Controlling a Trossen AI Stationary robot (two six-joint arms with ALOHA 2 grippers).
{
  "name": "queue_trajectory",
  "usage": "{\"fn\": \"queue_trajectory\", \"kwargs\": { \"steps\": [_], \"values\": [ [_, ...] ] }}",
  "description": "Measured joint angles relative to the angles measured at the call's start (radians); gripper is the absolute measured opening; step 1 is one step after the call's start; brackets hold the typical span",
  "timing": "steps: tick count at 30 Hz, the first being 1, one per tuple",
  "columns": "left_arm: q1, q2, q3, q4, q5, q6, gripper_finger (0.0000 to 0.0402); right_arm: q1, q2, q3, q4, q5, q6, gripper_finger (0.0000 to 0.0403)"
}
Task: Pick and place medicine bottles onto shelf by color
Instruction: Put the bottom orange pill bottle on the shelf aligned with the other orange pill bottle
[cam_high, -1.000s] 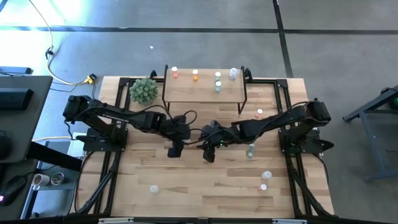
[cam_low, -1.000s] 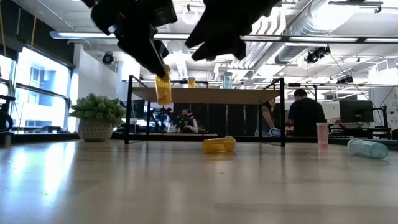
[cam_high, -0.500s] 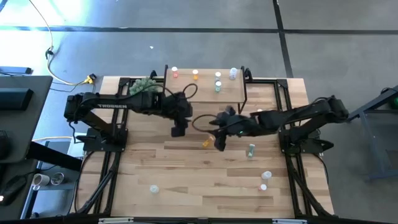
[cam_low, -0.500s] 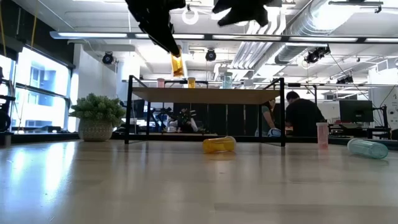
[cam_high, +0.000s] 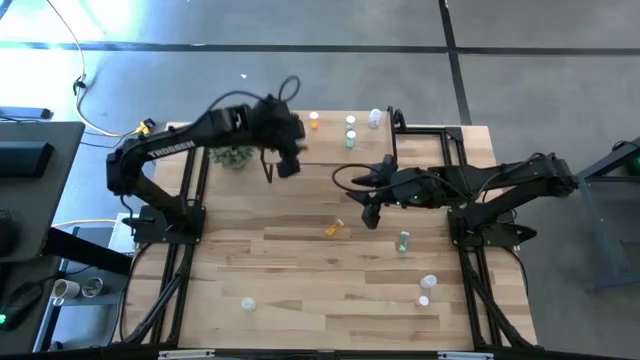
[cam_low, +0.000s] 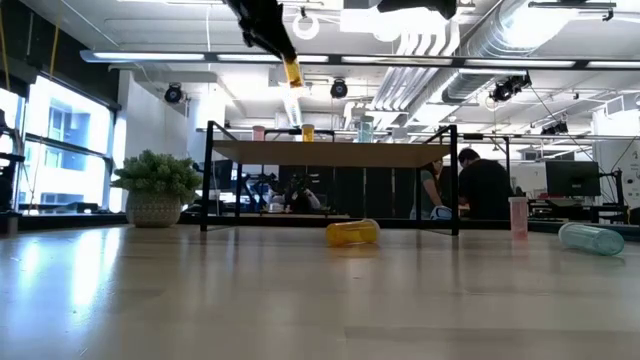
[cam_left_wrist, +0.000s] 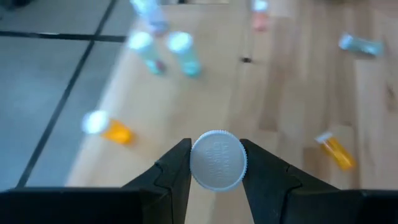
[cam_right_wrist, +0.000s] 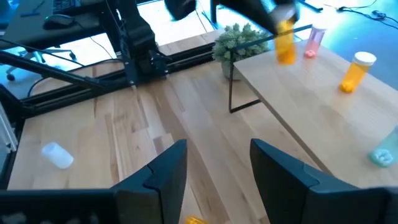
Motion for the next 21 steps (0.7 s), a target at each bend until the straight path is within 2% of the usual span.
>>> {"fn": "queue_trajectory", "kwargs": {
  "steps": [9, 13, 21],
  "values": [
    [0.124, 0.106, 0.194, -0.114, 0.017, -0.007, 0.0115, 0.0, 0.0, 0.0, -0.056, 0.0, 0.046, 0.0165],
    [0.143, 0.178, 0.245, -0.16, 0.069, 0.011, 0.0115, 0.0, 0.0, 0.0, -0.09, -0.001, 0.083, 0.0165],
    [0.139, 0.302, 0.291, -0.191, 0.072, 0.053, 0.0115, 0.0, 0.0, 0.0, -0.115, -0.001, 0.106, 0.0165]
  ]
}}
